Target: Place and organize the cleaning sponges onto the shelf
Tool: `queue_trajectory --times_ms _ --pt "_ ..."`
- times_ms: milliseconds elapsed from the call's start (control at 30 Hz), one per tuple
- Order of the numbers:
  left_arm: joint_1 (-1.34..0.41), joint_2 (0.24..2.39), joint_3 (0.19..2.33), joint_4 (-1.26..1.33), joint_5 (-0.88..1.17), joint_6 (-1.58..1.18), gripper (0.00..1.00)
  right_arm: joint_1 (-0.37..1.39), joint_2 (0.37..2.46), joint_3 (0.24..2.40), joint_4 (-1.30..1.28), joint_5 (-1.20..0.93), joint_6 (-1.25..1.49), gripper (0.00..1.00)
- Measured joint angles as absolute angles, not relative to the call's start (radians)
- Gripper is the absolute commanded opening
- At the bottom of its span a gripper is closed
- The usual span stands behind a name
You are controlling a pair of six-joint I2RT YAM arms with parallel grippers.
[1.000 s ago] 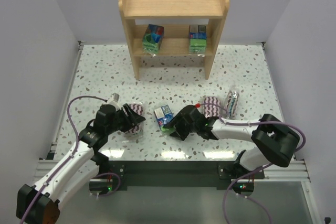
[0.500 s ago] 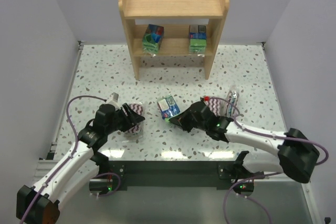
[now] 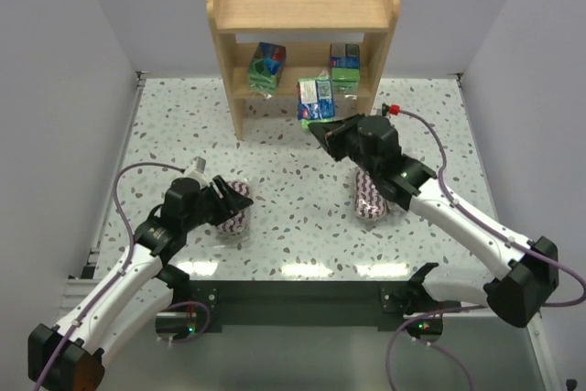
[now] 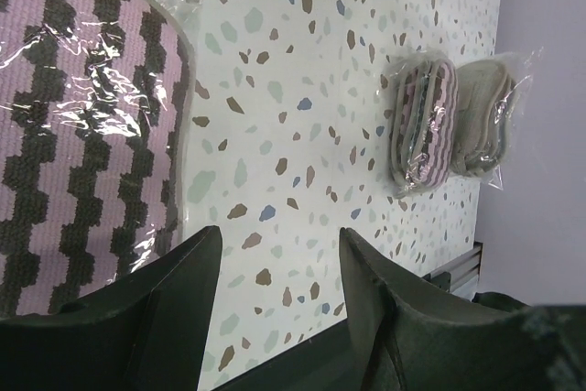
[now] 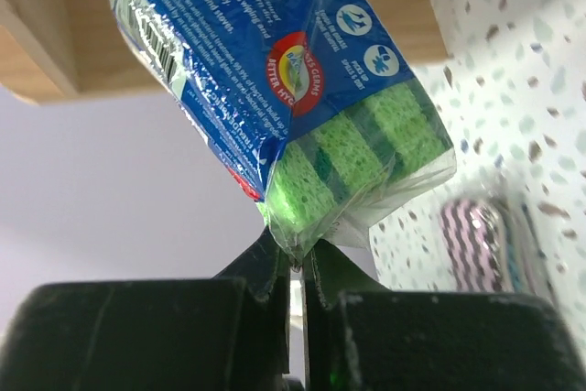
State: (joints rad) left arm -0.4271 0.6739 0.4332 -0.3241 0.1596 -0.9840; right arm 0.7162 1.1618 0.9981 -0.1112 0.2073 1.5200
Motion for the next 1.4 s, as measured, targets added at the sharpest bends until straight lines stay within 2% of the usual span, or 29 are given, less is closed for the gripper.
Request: queue_trajectory --times_ms 467,833,1067,1100,1133,1167,1300,1400 --pt "-0.427 0.609 0.458 -0.369 0.146 -0.984 0.59 0.61 1.609 1.423 -0.144 0.194 1.491 0.0" --pt "-0.427 0.592 0.458 -0.391 0.141 -0.984 0.59 0.56 1.764 1.642 -0.203 0.177 1.487 0.0" --pt "-0.427 0.59 0.458 -0.391 0.141 -0.984 0.6 0.554 1.795 1.653 -0.236 0.163 1.49 0.0" --pt "-0.427 0.59 0.458 -0.391 0.141 -0.984 0.6 0.554 1.795 1.653 -0.24 0.163 1.489 0.02" --pt "-0.427 0.59 0.458 -0.391 0.141 -0.984 0.6 0.554 1.795 1.653 -0.241 0.164 1.488 0.11" --pt "-0.427 0.591 0.458 -0.391 0.141 -0.984 0.6 0.554 1.795 1.654 -0.241 0.164 1.485 0.15" --pt "-0.427 0.591 0.458 -0.391 0.141 -0.984 0.6 0.551 1.808 1.675 -0.243 0.164 1.473 0.42" --pt "-0.428 0.59 0.458 -0.392 0.14 -0.984 0.61 0.543 1.826 1.707 -0.241 0.161 1.458 0.53"
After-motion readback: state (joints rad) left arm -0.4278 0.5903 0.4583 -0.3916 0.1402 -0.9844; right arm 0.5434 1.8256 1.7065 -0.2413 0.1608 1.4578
